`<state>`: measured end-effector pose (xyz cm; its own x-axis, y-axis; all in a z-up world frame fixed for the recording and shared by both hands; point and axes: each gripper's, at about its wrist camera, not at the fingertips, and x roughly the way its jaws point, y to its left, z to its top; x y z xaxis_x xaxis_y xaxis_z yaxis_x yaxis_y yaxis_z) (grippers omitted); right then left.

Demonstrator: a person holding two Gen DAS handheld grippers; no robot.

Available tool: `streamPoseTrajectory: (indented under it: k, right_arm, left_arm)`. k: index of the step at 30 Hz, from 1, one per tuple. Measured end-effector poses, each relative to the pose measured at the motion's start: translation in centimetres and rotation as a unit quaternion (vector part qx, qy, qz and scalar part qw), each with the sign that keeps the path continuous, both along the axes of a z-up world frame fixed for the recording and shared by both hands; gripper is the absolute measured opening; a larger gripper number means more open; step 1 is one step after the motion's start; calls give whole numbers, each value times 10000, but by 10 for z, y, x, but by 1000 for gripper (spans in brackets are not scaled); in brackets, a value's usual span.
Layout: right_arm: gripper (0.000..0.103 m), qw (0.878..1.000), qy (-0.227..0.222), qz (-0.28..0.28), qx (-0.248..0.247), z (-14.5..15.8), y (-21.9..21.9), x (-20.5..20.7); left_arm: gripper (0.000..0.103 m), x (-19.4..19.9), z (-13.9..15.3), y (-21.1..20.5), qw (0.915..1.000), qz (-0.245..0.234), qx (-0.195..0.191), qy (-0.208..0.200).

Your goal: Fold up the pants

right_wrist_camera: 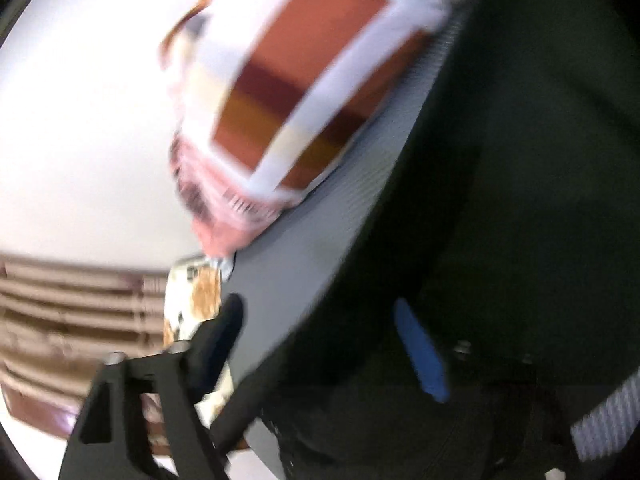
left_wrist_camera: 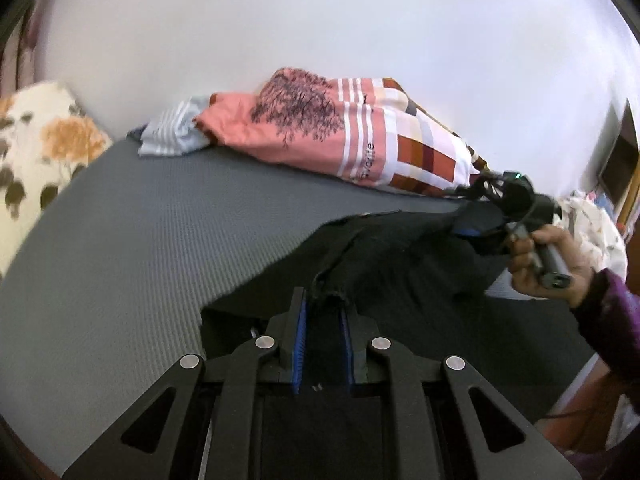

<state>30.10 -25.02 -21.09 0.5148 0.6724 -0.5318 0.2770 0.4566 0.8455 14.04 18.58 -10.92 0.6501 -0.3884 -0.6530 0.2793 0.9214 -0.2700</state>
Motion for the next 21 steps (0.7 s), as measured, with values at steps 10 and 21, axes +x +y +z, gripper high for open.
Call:
streamPoseTrajectory:
  k: [10, 21]
  right_arm:
    - [6, 9927, -787, 54, -917, 42, -1, -73]
    - [6, 9908, -749, 366, -1063, 48, 13, -205]
  left_arm:
    - [16, -14, -13, 37, 9955, 518, -360, 713]
    - [17, -62, -15, 41, 9920, 296, -649, 1039]
